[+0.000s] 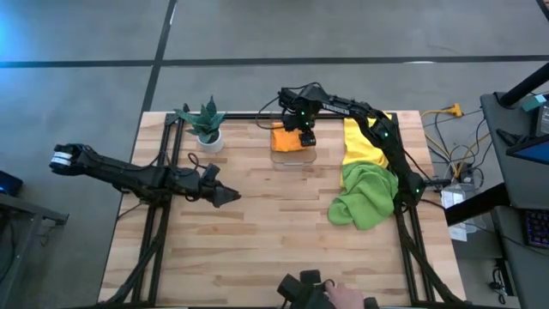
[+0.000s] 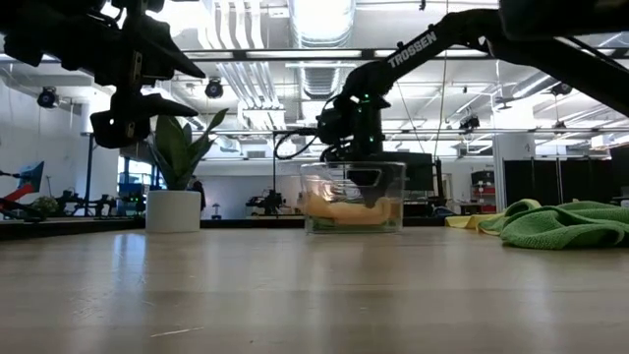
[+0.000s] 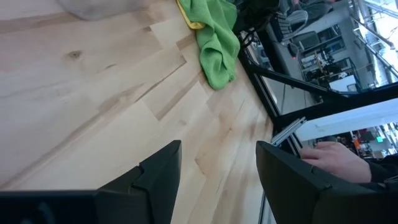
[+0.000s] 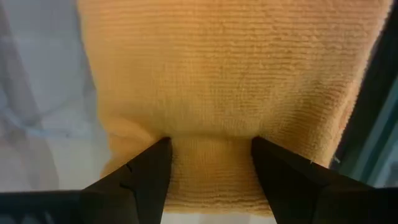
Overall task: Fold microfiber towels
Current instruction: Put the folded orange towel into the transparent bin, then fold the yellow towel
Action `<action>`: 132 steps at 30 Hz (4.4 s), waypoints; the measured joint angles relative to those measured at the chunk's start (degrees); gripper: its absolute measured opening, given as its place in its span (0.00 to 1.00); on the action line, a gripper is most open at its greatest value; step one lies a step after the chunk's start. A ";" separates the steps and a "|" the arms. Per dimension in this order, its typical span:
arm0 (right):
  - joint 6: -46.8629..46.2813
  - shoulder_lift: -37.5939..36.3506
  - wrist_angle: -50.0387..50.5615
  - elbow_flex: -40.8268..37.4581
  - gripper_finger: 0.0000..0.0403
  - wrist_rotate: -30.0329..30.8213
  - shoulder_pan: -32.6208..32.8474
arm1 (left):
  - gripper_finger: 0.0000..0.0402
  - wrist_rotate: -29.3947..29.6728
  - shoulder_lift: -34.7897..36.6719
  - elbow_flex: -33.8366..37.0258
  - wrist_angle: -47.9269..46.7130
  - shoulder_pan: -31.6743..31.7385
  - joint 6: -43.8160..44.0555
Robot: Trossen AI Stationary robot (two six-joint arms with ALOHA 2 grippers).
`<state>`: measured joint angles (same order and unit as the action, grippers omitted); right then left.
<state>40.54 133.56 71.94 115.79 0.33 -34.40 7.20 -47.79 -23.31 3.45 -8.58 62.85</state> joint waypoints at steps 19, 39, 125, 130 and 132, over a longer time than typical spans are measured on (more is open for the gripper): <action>-24.26 -11.34 8.17 11.41 0.54 -4.52 -2.95 | 0.48 -1.78 0.04 0.00 0.60 0.00 -1.75; -71.38 -65.11 -27.97 -58.28 0.54 1.64 -0.43 | 0.48 -1.97 0.04 0.07 4.31 0.27 -5.26; -80.57 -52.61 -46.36 -22.09 0.02 34.95 50.23 | 0.48 36.54 -28.43 -38.99 2.13 -12.21 -72.93; -80.29 -52.68 -45.43 -19.32 0.02 37.54 47.66 | 0.48 47.96 -33.38 -43.74 1.87 -13.08 -75.03; -80.29 -52.68 -45.09 -18.80 0.02 37.67 46.95 | 0.48 52.65 -35.02 -45.81 2.37 -13.23 -77.79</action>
<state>-39.75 80.88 26.85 96.99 38.00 12.55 59.85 -82.81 -69.12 5.82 -21.81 -14.94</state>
